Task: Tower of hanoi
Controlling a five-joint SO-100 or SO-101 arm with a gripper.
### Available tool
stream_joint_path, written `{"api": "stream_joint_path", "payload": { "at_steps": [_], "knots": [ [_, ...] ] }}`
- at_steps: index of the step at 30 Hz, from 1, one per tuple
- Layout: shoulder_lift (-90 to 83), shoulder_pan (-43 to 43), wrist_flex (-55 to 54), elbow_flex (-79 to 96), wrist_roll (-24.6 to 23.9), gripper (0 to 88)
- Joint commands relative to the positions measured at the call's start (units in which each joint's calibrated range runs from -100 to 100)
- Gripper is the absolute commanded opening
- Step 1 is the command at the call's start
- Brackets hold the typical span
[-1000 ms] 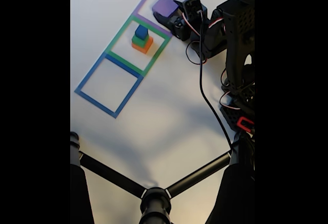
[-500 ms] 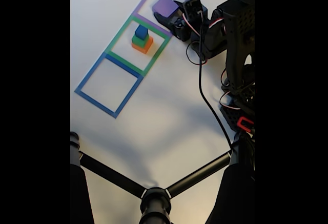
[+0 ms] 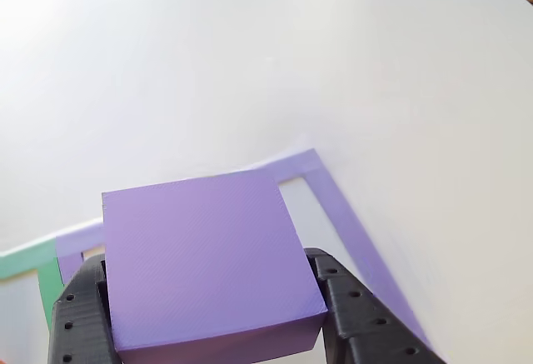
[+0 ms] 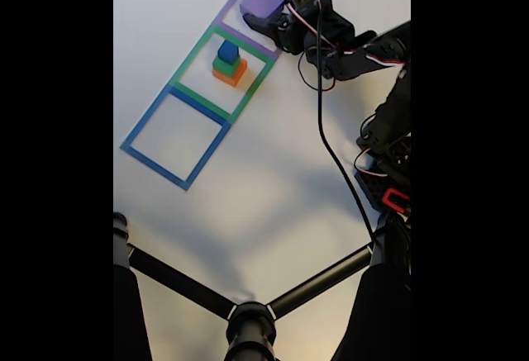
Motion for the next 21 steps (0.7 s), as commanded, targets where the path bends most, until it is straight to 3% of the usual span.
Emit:
{"api": "stream_joint_path", "payload": {
  "at_steps": [1,11,15,21],
  "knots": [
    [-14.1,1.3,23.2,-10.8,0.0,15.3],
    [-23.9,1.6,86.5,-54.3,0.0,15.4],
    [-26.3,-1.0,101.2,-66.6,0.0,15.5],
    [-34.1,-6.8,110.1,-69.1,0.0,15.7]
  ]
}}
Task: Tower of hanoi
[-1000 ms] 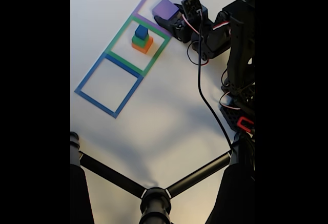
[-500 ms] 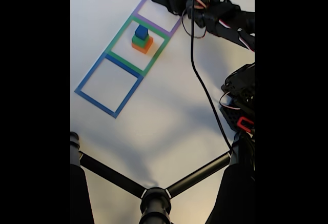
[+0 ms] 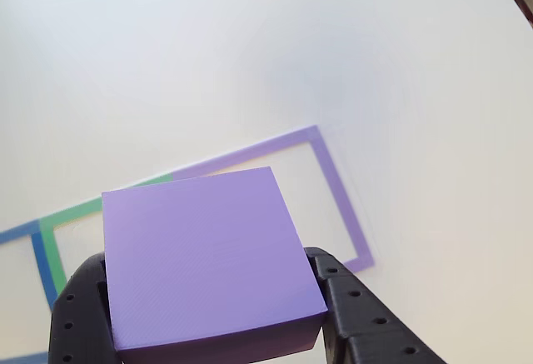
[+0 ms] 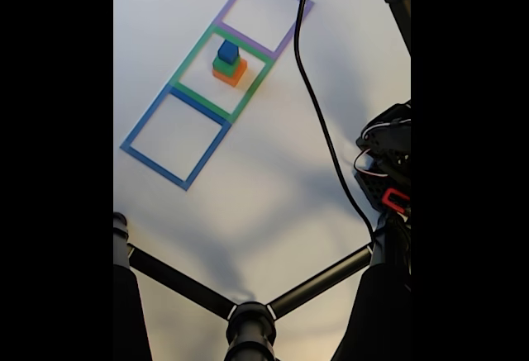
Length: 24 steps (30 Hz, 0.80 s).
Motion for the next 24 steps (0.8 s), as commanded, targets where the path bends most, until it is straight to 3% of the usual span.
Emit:
{"api": "stream_joint_path", "payload": {
  "at_steps": [1,17,24],
  "knots": [
    [-8.2,-4.6,5.4,-3.3,0.0,15.7],
    [-10.5,-29.7,10.3,-2.2,0.0,15.6],
    [-12.9,-38.2,0.0,13.2,0.0,15.7]
  ]
}}
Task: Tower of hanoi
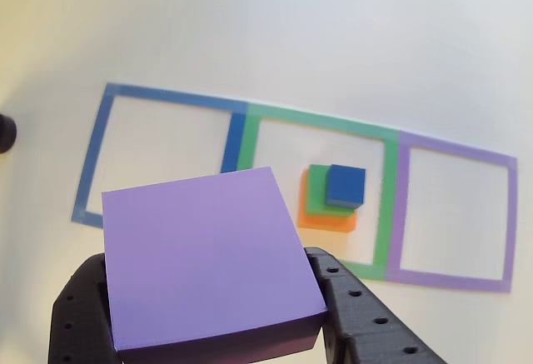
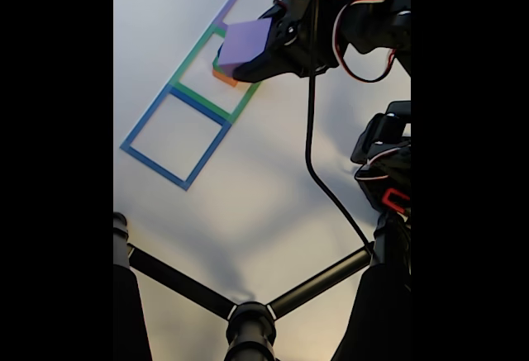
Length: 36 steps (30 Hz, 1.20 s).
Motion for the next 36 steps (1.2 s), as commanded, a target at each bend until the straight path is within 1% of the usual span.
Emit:
{"api": "stream_joint_path", "payload": {
  "at_steps": [1,7,12,20,25,30,36],
  "knots": [
    [-4.0,-5.2,-10.6,11.7,0.0,15.9],
    [-6.9,-7.9,-26.9,30.0,0.0,16.0],
    [-8.1,-8.8,-44.4,44.7,0.0,15.9],
    [-3.7,-8.7,-70.5,61.7,0.0,15.9],
    [4.7,-9.0,-88.4,68.3,0.0,15.9],
    [15.9,-9.4,-104.4,71.1,0.0,16.0],
    [29.8,-9.7,-117.8,69.2,0.0,16.0]
  ]
}}
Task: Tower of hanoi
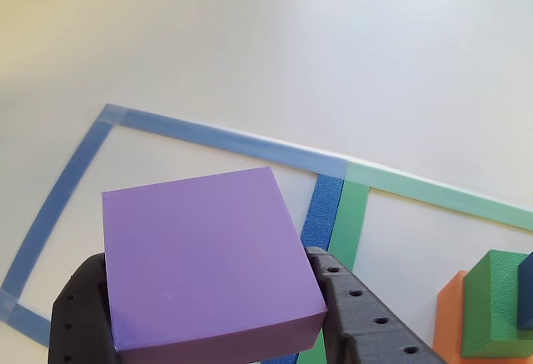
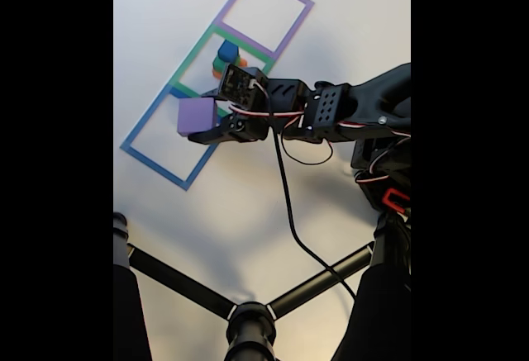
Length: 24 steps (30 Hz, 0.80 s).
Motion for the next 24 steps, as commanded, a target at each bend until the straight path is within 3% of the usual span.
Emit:
{"api": "stream_joint_path", "payload": {
  "at_steps": [1,8,24],
  "knots": [
    [7.4,-1.0,-10.2,-2.6,0.4,16.0],
    [19.3,-1.3,-18.8,-6.7,0.4,16.0],
    [30.7,-3.6,-25.4,-12.7,0.4,16.0]
  ]
}}
